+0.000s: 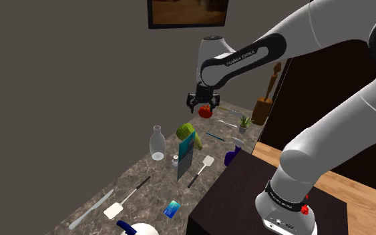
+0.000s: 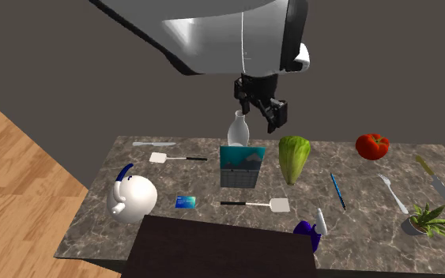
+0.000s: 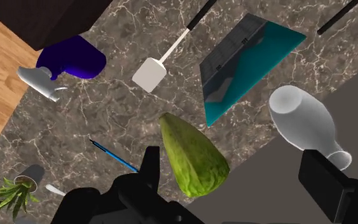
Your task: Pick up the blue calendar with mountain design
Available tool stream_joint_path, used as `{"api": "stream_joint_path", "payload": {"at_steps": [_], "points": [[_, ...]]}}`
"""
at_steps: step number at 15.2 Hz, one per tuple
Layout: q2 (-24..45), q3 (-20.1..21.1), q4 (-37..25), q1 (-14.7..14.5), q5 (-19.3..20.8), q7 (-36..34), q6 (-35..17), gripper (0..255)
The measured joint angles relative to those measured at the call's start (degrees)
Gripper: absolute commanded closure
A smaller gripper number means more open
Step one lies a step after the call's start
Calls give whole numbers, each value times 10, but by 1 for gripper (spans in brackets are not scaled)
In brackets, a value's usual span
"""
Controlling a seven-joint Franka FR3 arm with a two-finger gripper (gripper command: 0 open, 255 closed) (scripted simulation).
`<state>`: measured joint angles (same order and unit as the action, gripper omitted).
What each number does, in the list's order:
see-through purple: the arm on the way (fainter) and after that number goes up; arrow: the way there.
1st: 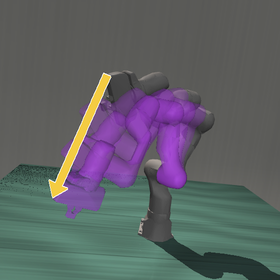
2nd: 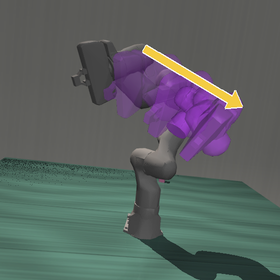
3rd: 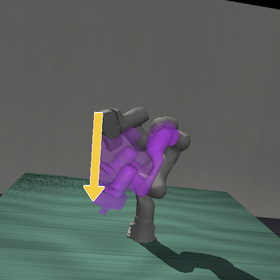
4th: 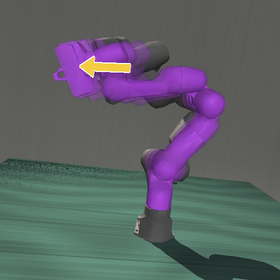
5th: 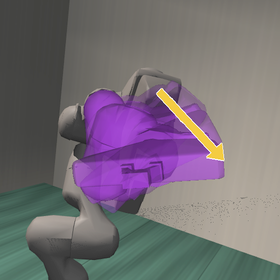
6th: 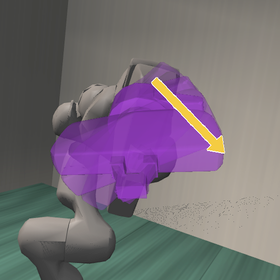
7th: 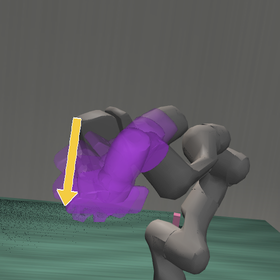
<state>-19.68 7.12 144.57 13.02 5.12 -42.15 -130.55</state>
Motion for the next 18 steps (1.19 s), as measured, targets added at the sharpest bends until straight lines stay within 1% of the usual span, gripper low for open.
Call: {"api": "stream_joint_path", "payload": {"at_steps": [2,5,7,11,14,18], "points": [[46,7,-4,15,15,-46,-37,0],[105,18,-16,33,41,-122,-76,0],[151,18,-26,47,65,-172,-107,0],[238,10,-61,59,113,-277,-146,0],[273,3,-70,59,133,-312,-167,0],[303,-4,-72,57,154,-332,-193,0]]}}
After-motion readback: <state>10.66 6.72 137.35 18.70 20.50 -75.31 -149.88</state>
